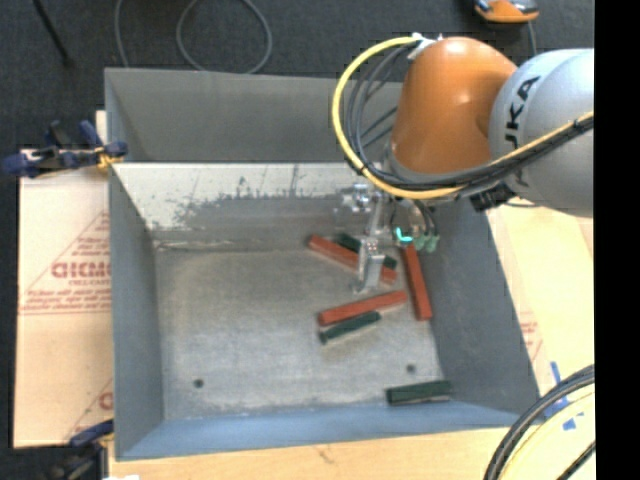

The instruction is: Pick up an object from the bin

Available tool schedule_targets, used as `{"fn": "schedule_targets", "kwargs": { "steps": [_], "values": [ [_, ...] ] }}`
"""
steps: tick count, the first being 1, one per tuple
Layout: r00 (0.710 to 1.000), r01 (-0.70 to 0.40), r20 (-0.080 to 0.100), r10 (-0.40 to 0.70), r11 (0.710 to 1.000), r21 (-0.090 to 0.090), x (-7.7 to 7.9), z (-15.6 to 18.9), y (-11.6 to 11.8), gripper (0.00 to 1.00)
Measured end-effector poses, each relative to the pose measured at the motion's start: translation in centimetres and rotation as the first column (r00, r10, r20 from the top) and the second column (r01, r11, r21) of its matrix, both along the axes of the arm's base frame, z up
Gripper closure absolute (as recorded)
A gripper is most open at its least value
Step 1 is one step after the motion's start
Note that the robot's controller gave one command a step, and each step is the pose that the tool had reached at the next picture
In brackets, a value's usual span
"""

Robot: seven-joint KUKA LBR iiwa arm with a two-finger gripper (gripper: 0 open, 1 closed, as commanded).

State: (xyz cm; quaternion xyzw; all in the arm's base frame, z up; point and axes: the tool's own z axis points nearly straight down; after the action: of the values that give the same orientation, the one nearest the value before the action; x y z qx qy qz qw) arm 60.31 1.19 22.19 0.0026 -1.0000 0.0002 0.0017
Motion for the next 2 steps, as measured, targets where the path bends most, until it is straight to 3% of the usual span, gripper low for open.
{"fn": "schedule_targets", "kwargs": {
  "steps": [1,2],
  "values": [
    [0.992,0.124,-0.002,-0.123,0.992,0.001,-3.7,-10.6,-2.2,0.00],
    [0.967,-0.254,0.010,0.254,0.967,-0.001,-1.7,-8.2,-0.9,0.00]
  ]
}}
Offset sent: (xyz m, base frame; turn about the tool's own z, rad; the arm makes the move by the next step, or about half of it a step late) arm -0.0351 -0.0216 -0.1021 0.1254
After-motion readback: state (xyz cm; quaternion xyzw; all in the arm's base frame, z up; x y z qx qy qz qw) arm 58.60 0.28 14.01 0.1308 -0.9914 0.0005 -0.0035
